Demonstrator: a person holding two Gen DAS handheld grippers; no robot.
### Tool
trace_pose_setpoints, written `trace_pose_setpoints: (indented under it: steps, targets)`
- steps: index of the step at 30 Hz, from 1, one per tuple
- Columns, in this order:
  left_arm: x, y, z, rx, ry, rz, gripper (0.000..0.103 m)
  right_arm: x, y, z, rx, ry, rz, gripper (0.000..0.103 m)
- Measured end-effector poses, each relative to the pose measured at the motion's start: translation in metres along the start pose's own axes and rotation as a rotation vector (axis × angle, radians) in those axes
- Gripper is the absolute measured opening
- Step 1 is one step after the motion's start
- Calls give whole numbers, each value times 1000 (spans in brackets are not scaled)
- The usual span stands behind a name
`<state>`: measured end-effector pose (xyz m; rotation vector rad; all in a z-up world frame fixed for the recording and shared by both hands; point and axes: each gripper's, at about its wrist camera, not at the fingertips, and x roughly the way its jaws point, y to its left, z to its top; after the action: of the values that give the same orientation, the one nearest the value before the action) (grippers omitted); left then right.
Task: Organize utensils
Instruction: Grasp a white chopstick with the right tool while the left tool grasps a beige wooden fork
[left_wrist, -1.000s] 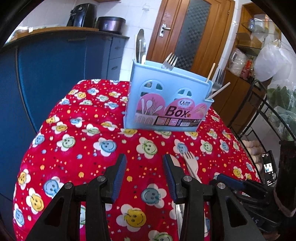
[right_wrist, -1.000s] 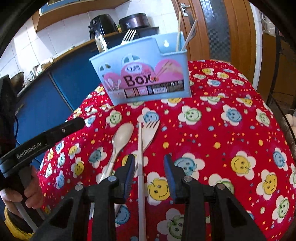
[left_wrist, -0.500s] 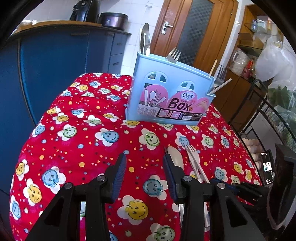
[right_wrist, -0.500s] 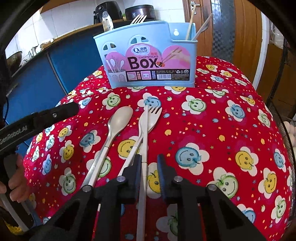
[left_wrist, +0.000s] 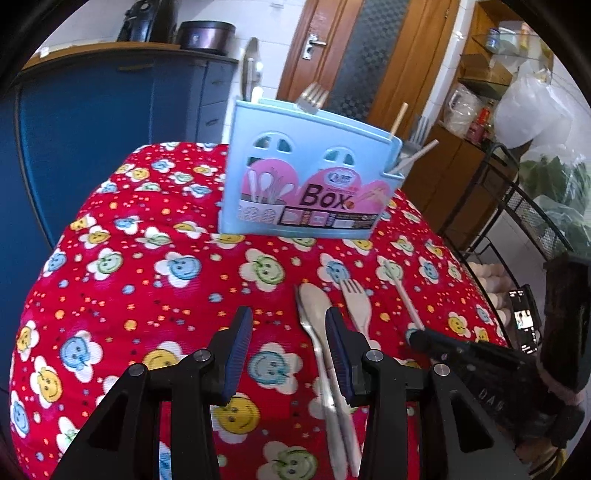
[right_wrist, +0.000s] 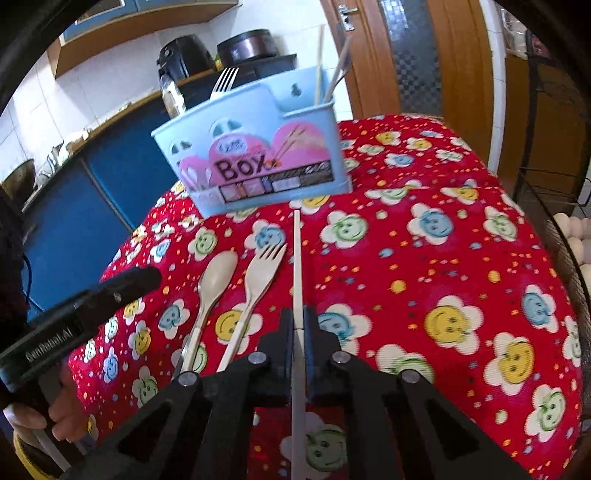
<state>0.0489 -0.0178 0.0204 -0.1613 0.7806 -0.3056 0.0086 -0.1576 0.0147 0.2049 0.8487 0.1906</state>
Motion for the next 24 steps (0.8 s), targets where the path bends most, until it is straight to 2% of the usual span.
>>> trace_pose_setpoints:
  steps: [13,18,21,24]
  targets:
    - [28,-44,-4,70,88,-82,42,-16,-22,0,41,-34,19,7]
    - [46,-53,-4,69,121,-122,42,-20,-29,0,41,-48,16,7]
    - [57,-54,-4,62,137,-119,42,-21,-32,0,44,-55,21,7]
    - [66,-54,-2,56,151,-109,37,-21,-34,0,47,-56,24,7]
